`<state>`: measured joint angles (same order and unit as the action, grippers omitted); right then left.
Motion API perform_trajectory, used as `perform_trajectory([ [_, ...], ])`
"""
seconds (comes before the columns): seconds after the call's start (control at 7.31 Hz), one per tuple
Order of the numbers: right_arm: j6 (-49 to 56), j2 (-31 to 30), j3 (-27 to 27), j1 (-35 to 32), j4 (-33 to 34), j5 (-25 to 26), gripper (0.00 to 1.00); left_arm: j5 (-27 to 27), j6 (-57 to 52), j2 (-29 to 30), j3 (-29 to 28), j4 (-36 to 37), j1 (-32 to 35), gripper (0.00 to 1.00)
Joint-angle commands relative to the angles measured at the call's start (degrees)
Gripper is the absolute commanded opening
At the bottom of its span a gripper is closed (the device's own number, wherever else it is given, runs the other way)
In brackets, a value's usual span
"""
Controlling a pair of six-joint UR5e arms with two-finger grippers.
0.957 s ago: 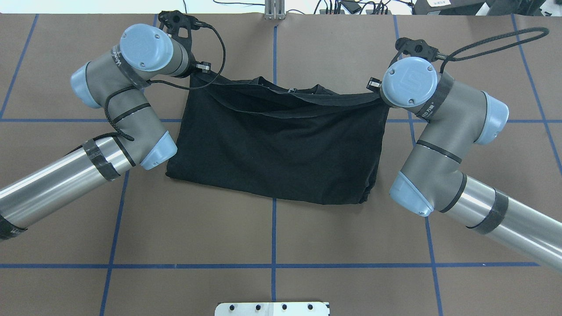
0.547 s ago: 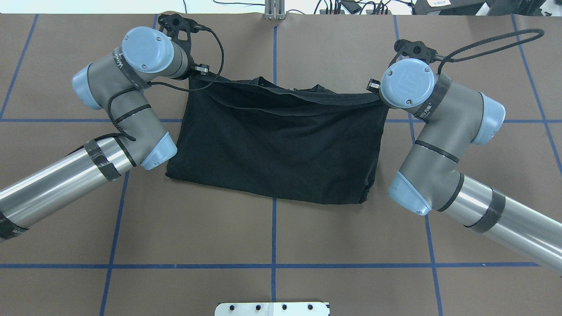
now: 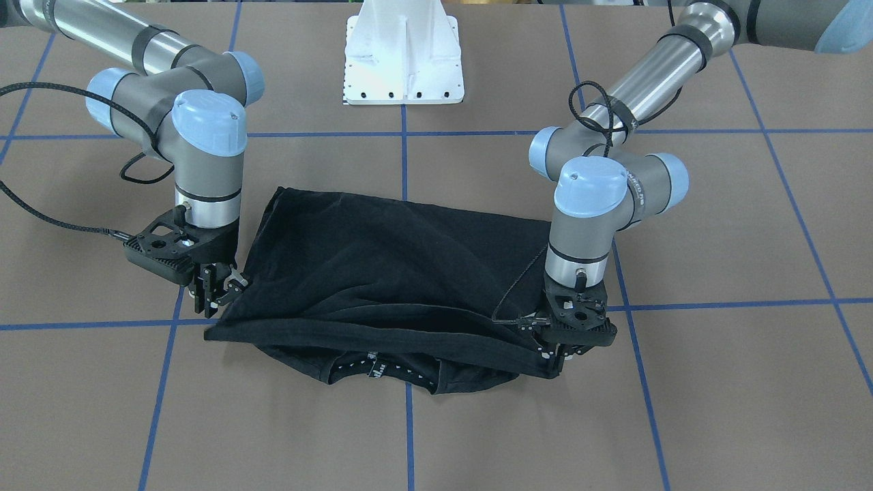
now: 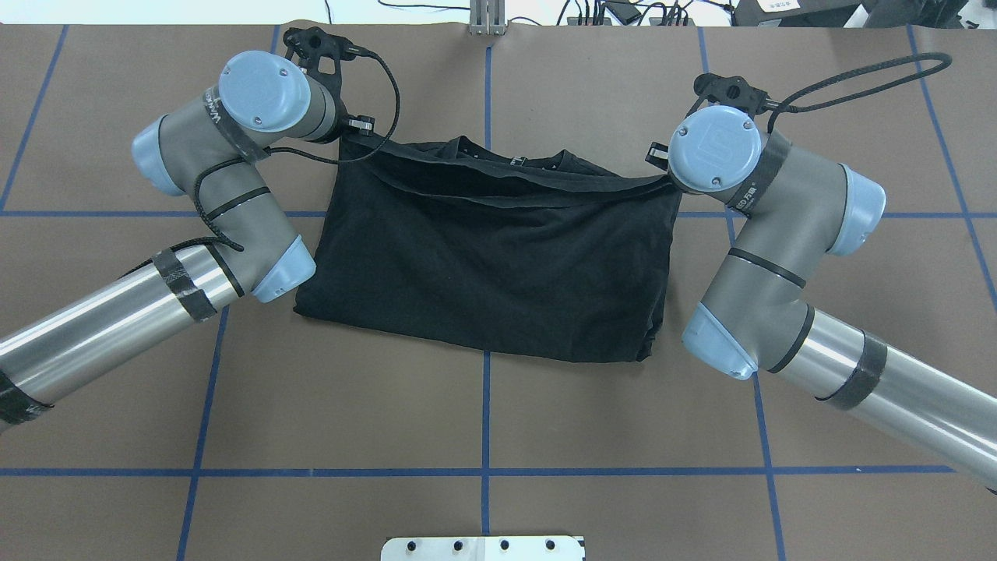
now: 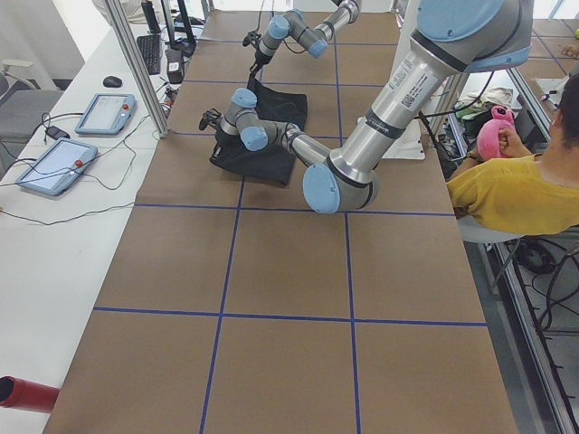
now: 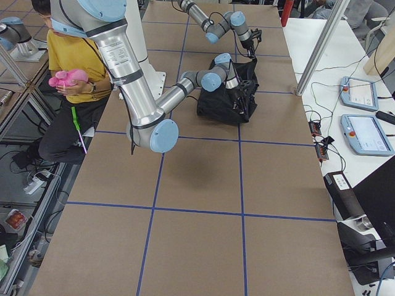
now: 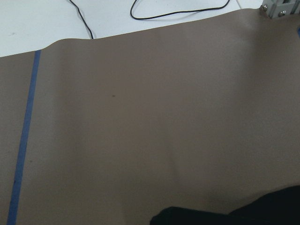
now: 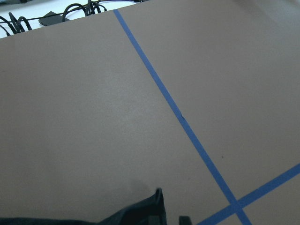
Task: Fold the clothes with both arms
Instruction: 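Move the left gripper to the folded shirt's side edge nearest it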
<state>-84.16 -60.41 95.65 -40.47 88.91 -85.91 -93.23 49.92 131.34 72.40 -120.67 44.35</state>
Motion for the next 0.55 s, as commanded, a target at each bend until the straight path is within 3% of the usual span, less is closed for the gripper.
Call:
perform_trajectory([
  [0.0, 5.2, 0.64, 1.81, -1.96, -0.05, -7.39, 1.0, -4.98, -5.86, -1.34, 2.64, -3.78, 0.38, 1.0],
  [0.41, 6.81, -0.32, 5.68, -2.15, -0.05, -8.75, 1.0, -11.41, -5.98, -15.01, 23.06, -4.05, 0.38, 1.0],
])
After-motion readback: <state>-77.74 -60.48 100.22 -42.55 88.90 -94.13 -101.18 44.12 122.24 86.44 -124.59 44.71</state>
